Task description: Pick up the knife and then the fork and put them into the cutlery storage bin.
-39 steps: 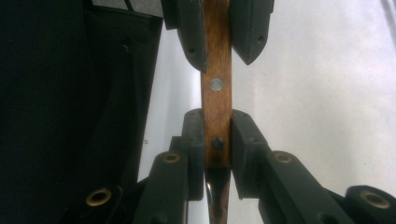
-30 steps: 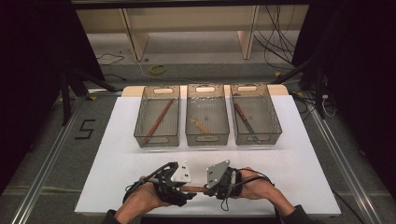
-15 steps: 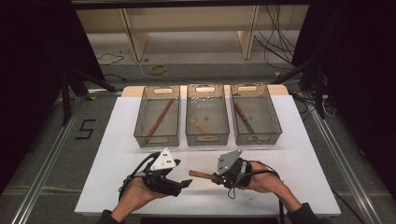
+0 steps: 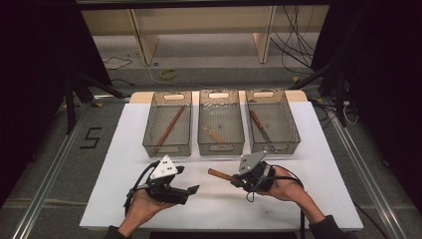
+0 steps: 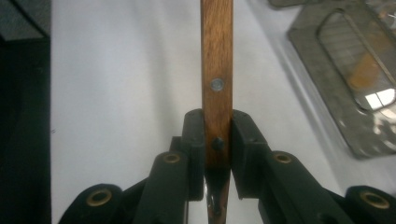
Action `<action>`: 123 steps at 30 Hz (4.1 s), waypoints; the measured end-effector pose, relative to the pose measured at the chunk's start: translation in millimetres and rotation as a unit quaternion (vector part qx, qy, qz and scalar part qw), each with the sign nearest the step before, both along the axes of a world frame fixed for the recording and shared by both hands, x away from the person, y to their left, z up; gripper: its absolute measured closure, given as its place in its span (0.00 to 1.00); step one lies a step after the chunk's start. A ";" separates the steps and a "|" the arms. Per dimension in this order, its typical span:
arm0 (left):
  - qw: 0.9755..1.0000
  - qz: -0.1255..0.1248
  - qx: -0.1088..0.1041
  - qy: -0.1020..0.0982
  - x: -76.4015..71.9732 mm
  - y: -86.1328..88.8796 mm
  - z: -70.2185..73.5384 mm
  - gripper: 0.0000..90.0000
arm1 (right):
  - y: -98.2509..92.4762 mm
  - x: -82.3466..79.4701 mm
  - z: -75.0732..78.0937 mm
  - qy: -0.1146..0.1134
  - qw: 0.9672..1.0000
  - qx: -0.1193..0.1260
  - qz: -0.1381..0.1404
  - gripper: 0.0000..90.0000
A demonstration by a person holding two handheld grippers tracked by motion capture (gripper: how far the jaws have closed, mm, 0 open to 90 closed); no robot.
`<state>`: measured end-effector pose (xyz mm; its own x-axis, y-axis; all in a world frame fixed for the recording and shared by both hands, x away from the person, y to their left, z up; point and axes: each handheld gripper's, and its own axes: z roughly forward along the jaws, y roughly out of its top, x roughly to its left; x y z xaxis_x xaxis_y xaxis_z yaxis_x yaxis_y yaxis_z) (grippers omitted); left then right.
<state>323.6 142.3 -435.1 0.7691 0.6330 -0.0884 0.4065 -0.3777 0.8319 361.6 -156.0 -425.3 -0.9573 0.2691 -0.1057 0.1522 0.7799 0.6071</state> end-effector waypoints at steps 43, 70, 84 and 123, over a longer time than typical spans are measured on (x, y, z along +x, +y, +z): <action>0.998 0.045 -0.046 -0.008 -0.3 32.9 -19.2 0.19 | -49.3 63.1 47.2 0.030 0.976 0.085 -0.198 0.86; 0.998 0.046 -0.048 -0.010 -0.7 32.4 -19.9 0.19 | -66.3 120.9 68.9 0.025 0.955 0.093 -0.280 0.86; 0.998 0.042 -0.050 -0.010 -0.5 32.0 -20.3 0.19 | -74.0 153.1 65.4 0.029 0.936 0.089 -0.339 0.86; 0.998 0.038 -0.049 -0.004 -0.3 30.4 -22.0 0.19 | -79.3 191.9 37.7 0.048 0.908 0.061 -0.411 0.85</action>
